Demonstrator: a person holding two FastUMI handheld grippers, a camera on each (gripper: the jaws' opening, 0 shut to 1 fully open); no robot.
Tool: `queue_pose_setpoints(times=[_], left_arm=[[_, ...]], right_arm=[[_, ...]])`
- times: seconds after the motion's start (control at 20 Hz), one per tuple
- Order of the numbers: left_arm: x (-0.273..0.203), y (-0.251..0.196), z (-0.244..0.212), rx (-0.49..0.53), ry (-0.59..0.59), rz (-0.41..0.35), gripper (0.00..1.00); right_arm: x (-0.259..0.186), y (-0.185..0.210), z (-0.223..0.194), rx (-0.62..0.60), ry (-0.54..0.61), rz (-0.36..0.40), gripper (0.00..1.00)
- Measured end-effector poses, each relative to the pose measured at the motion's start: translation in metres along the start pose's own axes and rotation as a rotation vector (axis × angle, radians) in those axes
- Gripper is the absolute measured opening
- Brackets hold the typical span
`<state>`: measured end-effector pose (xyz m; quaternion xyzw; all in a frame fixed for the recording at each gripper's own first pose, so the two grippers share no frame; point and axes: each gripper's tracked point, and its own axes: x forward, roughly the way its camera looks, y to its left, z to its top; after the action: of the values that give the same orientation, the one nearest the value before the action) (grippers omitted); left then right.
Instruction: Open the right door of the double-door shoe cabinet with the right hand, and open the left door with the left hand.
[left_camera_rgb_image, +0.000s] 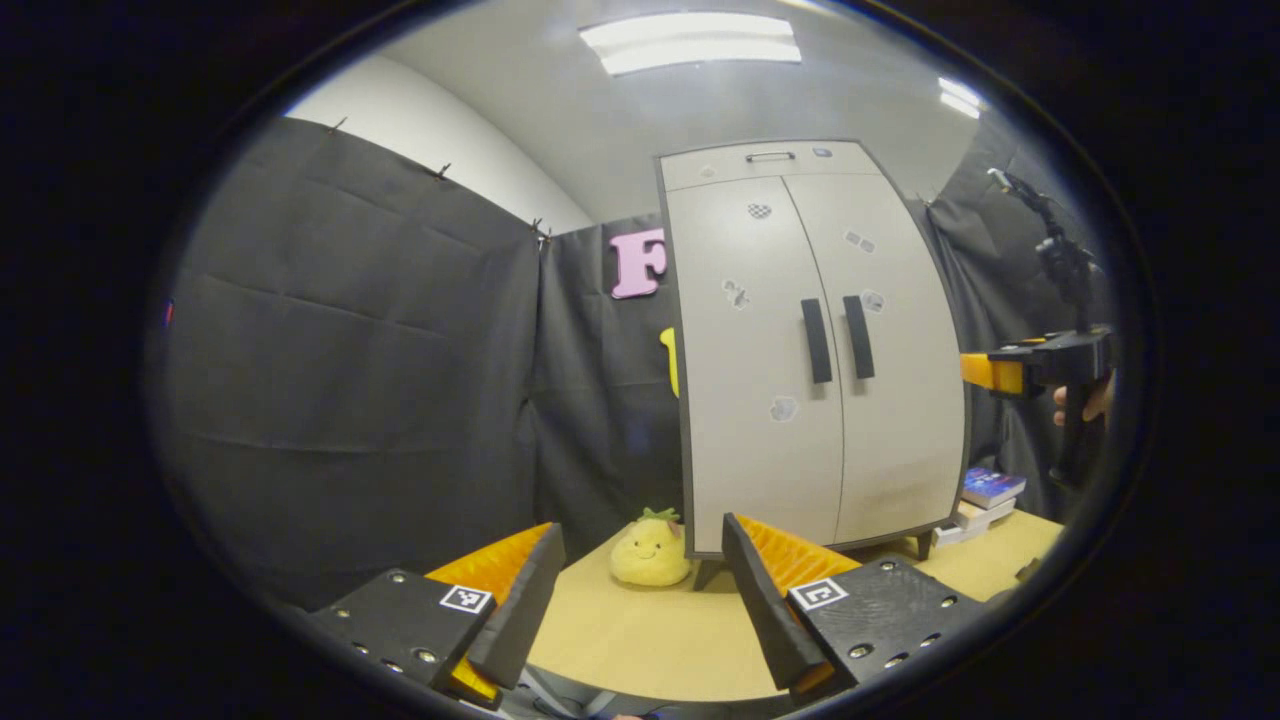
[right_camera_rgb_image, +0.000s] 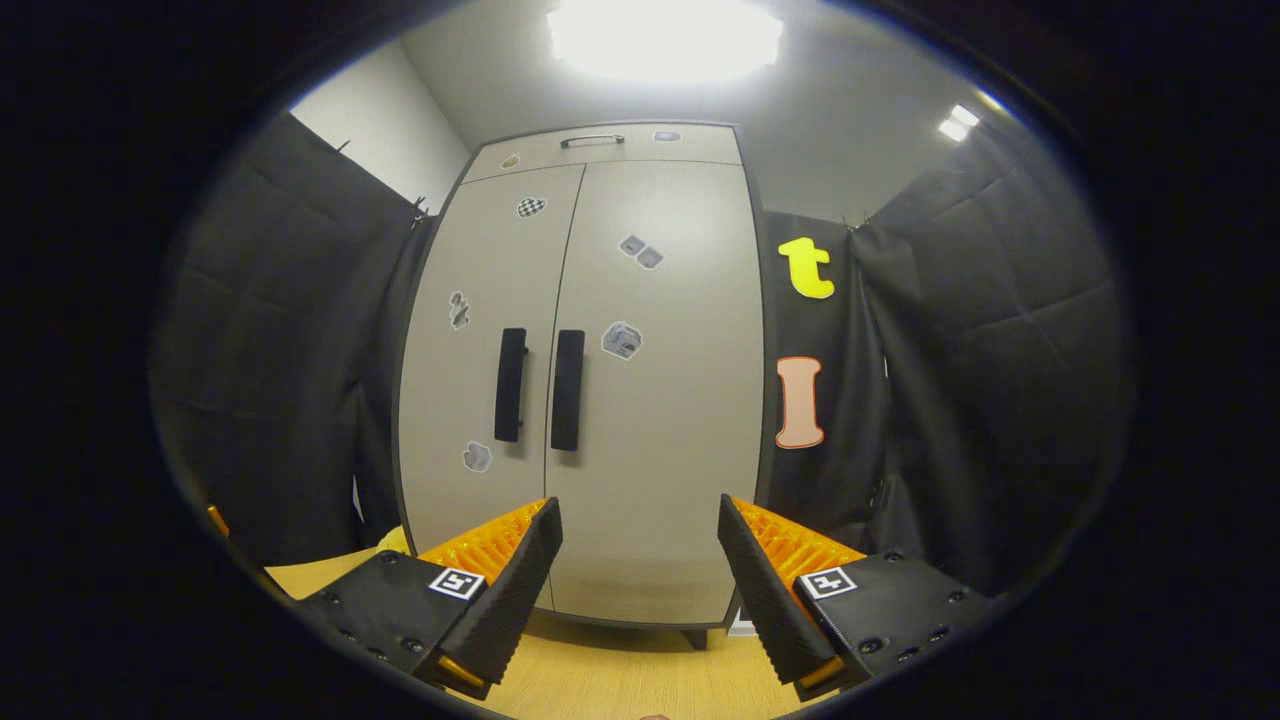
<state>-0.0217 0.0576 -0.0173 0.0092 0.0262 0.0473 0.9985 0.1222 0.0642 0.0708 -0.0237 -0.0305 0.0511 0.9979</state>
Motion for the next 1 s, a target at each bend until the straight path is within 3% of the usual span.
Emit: queue_pose_setpoints(times=[0.6, 1.0], left_arm=[[-0.009, 0.022, -0.007, 0.019, 0.035, 0.069, 0.92], [-0.01, 0.024, -0.006, 0.027, 0.037, 0.098, 0.92]], right_arm=[[0.096, 0.041, 0.05, 0.034, -0.054, 0.026, 0.98], [0.151, 0.062, 0.055, 0.006, 0.02, 0.038, 0.98]])
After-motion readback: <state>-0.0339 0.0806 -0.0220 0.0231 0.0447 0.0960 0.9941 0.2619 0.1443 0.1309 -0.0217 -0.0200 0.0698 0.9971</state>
